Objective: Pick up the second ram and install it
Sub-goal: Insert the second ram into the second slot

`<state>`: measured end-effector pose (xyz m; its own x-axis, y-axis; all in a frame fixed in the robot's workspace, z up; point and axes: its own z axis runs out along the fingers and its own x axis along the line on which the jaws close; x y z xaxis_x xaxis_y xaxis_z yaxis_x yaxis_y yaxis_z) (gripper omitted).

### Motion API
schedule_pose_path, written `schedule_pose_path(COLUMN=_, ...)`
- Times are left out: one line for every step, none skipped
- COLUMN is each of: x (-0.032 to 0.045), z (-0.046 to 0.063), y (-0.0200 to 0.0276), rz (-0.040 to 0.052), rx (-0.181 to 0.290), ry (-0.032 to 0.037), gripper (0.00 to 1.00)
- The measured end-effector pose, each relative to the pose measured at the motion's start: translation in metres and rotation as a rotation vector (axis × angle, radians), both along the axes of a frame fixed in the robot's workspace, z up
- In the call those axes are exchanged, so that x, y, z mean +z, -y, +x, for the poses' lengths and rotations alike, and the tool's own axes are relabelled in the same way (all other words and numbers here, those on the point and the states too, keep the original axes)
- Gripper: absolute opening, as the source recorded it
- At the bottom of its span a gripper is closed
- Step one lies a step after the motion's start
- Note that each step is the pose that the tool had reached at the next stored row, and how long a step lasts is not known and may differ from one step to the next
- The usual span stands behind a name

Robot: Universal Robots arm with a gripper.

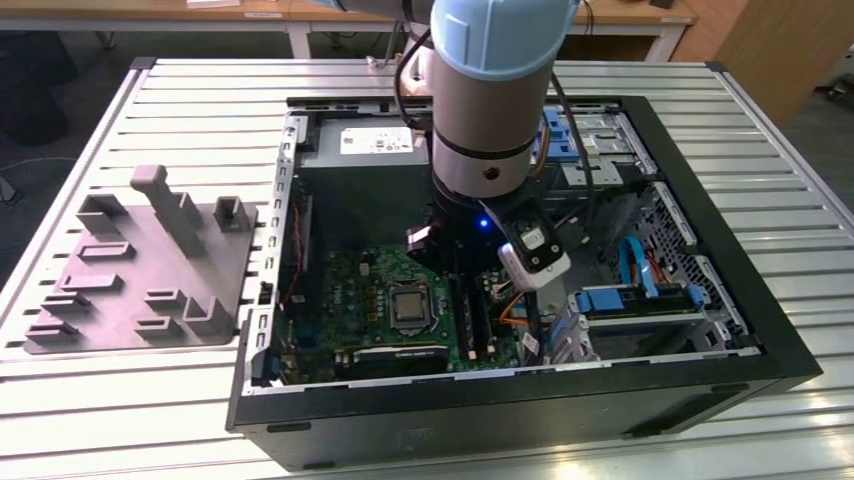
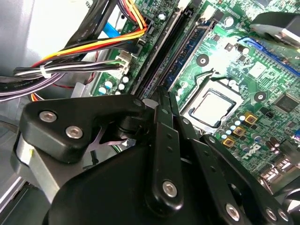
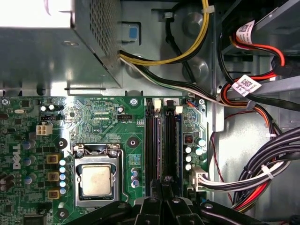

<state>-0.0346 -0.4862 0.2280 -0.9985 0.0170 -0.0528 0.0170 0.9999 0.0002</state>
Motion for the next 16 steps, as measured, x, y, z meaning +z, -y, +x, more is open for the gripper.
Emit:
schedule_pose_path(x=0.0001, z=0.0, y=0.0, rz=-0.0002, rx=0.0, ry=-0.0001, gripper=0.11)
schedule_pose_path(x=0.0002, z=0.0, y=0.0, rz=-0.0026, rx=0.0, ry=-0.0003, gripper=0.11)
schedule_pose_path(x=0.0002, z=0.0001, y=-0.0001, rz=-0.007, rx=0.0, ry=-0.001, gripper=0.11)
schedule_pose_path(x=0.0001, z=0.0001, y=-0.0001, rz=-0.0106, rx=0.0, ry=-0.0018, gripper=0.11)
schedule_pose_path(x=0.0002, z=0.0001, y=-0.0001, rz=-0.0111, rx=0.0, ry=-0.0018, gripper=0.11)
schedule_pose_path(x=0.0002, z=0.0, y=-0.0001, rz=-0.0114, rx=0.0, ry=-0.0018, gripper=0.11)
schedule_pose_path(x=0.0002, z=0.0, y=0.0, rz=-0.0114, rx=0.0, ry=-0.0018, gripper=0.11)
schedule_pose_path(x=0.0002, z=0.0, y=0.0, rz=-0.0115, rx=0.0, ry=-0.0018, gripper=0.11)
schedule_pose_path(x=0.0002, z=0.0, y=0.0, rz=-0.0115, rx=0.0, ry=-0.0018, gripper=0.11)
schedule_pose_path(x=0.0002, z=0.0, y=-0.0001, rz=-0.0115, rx=0.0, ry=-0.0018, gripper=0.11)
schedule_pose_path(x=0.0003, z=0.0, y=-0.0001, rz=-0.0116, rx=0.0, ry=-0.0018, gripper=0.11)
schedule_pose_path(x=0.0002, z=0.0, y=-0.0001, rz=-0.0116, rx=0.0, ry=-0.0018, gripper=0.11)
schedule_pose_path(x=0.0001, z=0.0, y=-0.0001, rz=-0.0118, rx=0.0, ry=-0.0019, gripper=0.11)
schedule_pose_path(x=0.0001, z=0.0, y=-0.0001, rz=-0.0118, rx=0.0, ry=-0.0019, gripper=0.11)
schedule_pose_path(x=0.0, z=0.0, y=-0.0001, rz=-0.0118, rx=0.0, ry=-0.0019, gripper=0.11)
schedule_pose_path(x=-0.0001, z=0.0, y=-0.0001, rz=-0.0117, rx=0.0, ry=-0.0018, gripper=0.11)
